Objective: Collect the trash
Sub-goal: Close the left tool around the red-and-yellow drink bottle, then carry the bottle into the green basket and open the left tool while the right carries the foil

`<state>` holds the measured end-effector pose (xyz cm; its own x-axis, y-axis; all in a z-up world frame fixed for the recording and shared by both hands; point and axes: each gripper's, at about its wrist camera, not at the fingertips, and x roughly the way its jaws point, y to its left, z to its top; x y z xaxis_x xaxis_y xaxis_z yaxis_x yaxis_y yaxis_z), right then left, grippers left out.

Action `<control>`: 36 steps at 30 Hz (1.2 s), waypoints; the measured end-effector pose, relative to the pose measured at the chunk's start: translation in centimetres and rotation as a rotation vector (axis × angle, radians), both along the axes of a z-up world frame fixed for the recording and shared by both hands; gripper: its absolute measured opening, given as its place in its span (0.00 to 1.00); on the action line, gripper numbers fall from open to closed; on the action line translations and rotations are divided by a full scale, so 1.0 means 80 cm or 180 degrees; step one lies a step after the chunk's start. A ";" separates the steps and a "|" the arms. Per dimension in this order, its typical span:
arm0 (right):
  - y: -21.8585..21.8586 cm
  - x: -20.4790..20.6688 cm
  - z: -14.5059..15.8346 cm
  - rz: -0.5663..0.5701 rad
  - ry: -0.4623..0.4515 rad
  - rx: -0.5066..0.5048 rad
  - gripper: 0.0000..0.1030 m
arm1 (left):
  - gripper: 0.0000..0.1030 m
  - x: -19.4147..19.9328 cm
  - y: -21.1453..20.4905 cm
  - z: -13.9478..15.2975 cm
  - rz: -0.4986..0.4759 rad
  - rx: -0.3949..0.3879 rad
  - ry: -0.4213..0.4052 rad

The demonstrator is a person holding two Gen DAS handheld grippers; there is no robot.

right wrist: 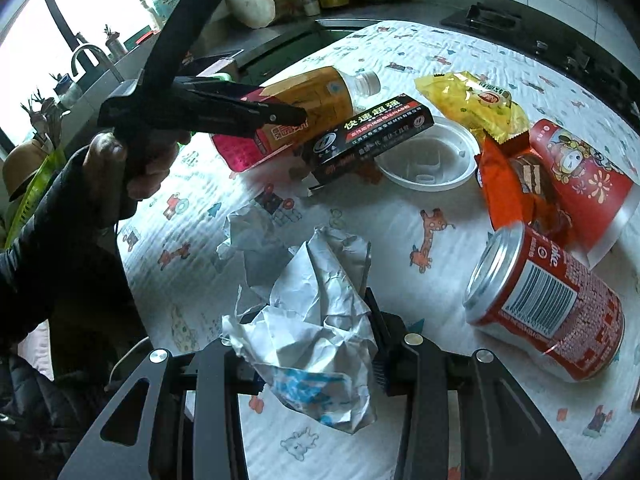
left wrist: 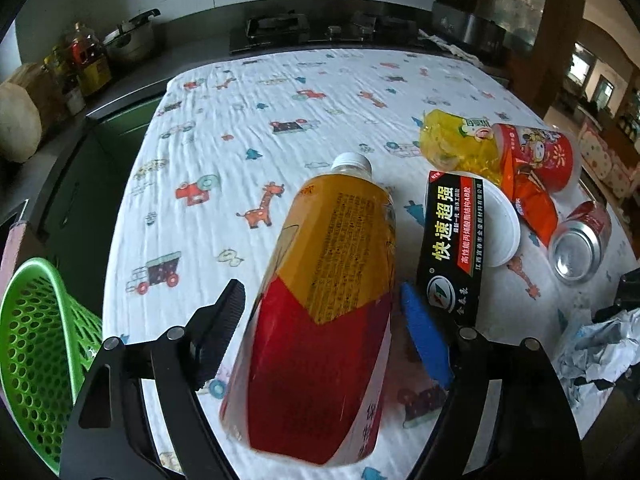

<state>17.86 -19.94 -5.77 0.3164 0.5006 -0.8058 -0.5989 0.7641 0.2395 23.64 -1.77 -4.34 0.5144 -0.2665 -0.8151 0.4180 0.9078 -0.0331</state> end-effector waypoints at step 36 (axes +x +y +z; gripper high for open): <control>0.252 0.071 0.073 0.0516 -0.0303 0.0140 0.37 | 0.63 -0.066 0.351 0.060 0.1834 -0.0183 -0.0578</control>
